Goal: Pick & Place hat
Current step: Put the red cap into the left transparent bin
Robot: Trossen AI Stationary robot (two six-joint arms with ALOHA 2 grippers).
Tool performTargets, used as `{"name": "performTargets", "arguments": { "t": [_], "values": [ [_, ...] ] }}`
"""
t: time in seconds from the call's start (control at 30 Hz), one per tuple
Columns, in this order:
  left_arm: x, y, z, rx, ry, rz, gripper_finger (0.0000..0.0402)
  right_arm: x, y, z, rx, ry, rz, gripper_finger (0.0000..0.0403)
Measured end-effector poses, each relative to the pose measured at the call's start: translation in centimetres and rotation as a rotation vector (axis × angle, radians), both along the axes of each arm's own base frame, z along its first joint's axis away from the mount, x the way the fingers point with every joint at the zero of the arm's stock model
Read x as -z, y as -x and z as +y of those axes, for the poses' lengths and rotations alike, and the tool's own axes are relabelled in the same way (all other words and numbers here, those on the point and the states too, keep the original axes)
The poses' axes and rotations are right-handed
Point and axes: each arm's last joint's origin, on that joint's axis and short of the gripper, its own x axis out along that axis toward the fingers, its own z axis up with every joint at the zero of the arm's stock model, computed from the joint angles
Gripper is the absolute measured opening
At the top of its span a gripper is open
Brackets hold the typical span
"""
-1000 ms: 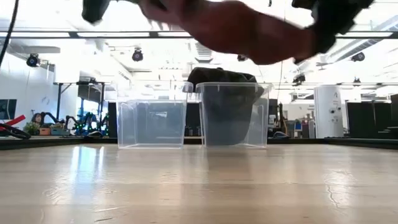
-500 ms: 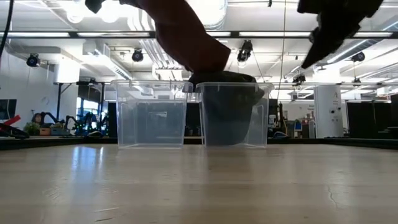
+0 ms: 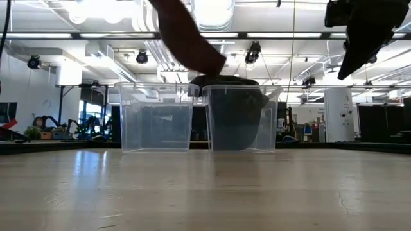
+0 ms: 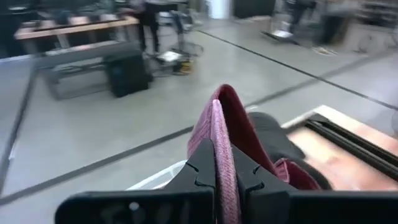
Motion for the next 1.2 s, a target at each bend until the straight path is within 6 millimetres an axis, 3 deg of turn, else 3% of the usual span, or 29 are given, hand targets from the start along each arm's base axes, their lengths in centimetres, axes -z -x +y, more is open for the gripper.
{"name": "performTargets", "arguments": {
  "t": [0.17,0.27,0.37,0.47,0.7,0.93,1.07,1.2],
  "values": [
    [-3.6,3.2,0.3,0.024,0.033,0.118,0.0004,0.3,0.1,0.0,0.0,0.003,0.008,0.0185],
    [-4.2,4.7,0.6,-0.049,0.023,0.165,0.0004,0.7,0.2,-0.1,0.0,0.006,0.02,0.0185],
    [-3.8,4.7,1.0,-0.085,0.023,0.194,0.0004,1.0,0.2,-0.1,0.0,0.009,0.028,0.0185],
    [-1.8,3.3,1.3,-0.063,0.043,0.295,0.0004,1.4,0.3,-0.1,0.004,0.01,0.037,0.0185],
    [4.8,-1.9,2.0,-0.022,0.143,0.543,0.0004,1.4,0.3,-0.1,0.026,-0.002,0.028,0.0185],
    [8.4,-6.8,3.0,0.074,0.182,0.634,0.0009,1.4,0.3,-0.1,0.044,-0.02,0.02,0.0185],
    [10.5,-8.4,4.2,0.143,0.284,0.689,0.0013,1.4,0.3,0.0,0.05,-0.027,0.018,0.0185],
    [12.4,-8.7,4.5,0.154,0.316,0.751,0.0014,1.4,0.3,0.0,0.046,-0.039,0.022,0.0185]
  ]
}}
